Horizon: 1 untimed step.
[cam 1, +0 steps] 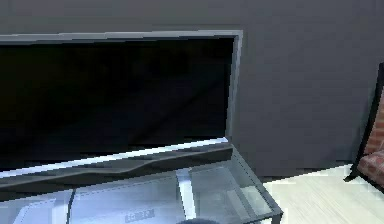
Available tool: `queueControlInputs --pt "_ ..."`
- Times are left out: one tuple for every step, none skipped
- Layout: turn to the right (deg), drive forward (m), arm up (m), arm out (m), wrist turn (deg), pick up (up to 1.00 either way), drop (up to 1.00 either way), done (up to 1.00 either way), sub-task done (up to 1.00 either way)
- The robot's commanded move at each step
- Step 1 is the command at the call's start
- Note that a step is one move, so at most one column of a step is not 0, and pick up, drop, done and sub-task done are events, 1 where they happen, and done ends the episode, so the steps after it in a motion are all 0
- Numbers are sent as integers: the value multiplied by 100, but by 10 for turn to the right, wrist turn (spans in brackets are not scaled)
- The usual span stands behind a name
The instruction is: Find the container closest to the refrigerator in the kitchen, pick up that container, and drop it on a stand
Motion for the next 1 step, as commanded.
queueControlInputs --pt "120 0 0 0 0 0 0 0 0"
